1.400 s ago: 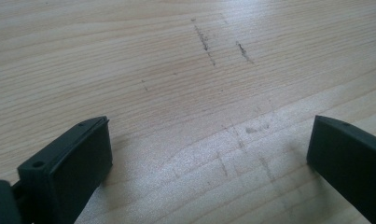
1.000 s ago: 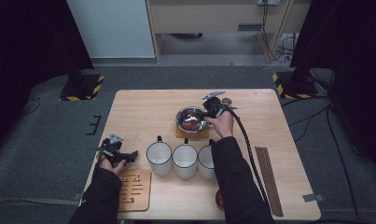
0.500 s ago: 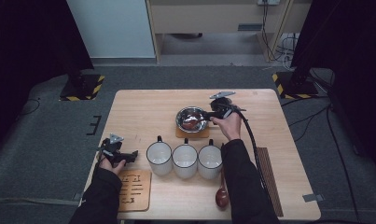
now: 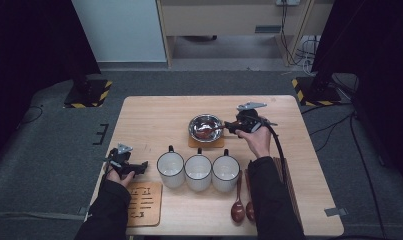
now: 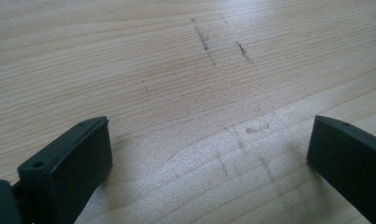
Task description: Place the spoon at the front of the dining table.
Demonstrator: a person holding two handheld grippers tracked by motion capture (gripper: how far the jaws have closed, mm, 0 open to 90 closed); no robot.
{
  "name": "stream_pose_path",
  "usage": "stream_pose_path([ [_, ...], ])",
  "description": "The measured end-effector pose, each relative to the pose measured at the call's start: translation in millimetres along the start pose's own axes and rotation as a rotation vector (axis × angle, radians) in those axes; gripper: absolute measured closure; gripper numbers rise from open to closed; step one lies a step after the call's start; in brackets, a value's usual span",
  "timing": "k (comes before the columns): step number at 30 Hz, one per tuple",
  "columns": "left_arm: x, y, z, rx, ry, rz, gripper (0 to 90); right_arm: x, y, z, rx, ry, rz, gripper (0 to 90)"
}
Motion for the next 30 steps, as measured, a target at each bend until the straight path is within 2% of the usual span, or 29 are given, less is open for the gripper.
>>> stream_pose_path([
  [13, 0.0, 0.0, 0.0, 0.000, 0.000, 0.000, 0.0, 10.4, 32.9, 29.1, 0.038, -0.039, 0.013, 36.7],
  [24, 0.0, 0.0, 0.0, 0.000, 0.000, 0.000, 0.0, 22.2, 71.6, 50.2, 0.096, -0.071, 0.048, 35.4],
  [30, 0.0, 0.0, 0.0, 0.000, 0.000, 0.000, 0.0, 29.0, 85.7, 65.9, 0.097, -0.087, 0.068, 34.8],
])
Point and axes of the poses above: each handheld gripper's, and its own axes: y roughly backward along the jaws, z roughly out of its underside, x roughly to its right, the point moved 5 cm from there along -y, roughly forward along the jaws, and after that the axes turned 11 degrees about -x, right-handed, at the moved point
